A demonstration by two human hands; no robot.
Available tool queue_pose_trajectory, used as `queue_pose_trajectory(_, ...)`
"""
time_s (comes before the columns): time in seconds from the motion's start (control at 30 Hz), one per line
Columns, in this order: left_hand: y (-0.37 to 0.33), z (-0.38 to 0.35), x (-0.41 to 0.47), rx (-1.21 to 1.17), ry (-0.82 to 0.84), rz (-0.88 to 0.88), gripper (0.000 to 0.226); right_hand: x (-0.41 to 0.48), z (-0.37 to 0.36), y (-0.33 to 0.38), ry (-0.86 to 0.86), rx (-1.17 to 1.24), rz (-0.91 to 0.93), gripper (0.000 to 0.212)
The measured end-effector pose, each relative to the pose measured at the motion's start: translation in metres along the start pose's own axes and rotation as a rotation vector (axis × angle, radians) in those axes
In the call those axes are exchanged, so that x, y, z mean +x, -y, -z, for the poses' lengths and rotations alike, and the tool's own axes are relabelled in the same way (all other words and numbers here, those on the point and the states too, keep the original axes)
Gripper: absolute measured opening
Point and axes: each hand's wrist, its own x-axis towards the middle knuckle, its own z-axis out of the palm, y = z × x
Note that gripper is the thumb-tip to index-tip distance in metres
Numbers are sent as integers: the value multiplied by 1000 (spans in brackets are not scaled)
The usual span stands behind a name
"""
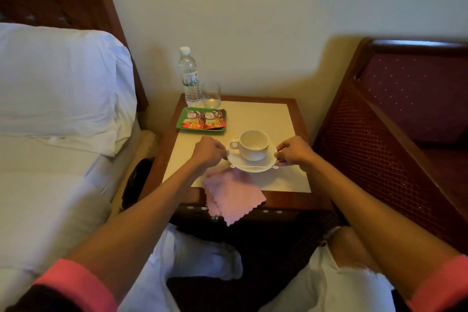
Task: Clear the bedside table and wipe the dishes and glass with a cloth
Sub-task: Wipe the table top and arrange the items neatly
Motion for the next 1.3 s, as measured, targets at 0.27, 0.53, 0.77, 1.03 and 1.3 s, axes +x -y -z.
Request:
queue_pose_trajectory(0.27, 49, 76, 8, 49, -109, 87, 11, 6, -87, 58, 54, 19, 132, 15)
queue_pose_trajectory(0.53, 92, 108, 13, 43, -158, 184, 10, 17, -142, 87, 139, -75, 173, 15)
queue_pose_trajectory(0.77, 107, 104, 14, -26, -126, 217, 10, 23, -150, 79, 125, -130, 189, 24)
queue_pose_trajectory(1.03, 75, 78, -25, 75, -607, -220, 16, 24, -106, 52, -74, -103, 333, 27)
queue_pose_trajectory(1.3, 62, -41, -75, 612, 52, -740, 55, 32, -31, -46, -194, -436, 342, 36)
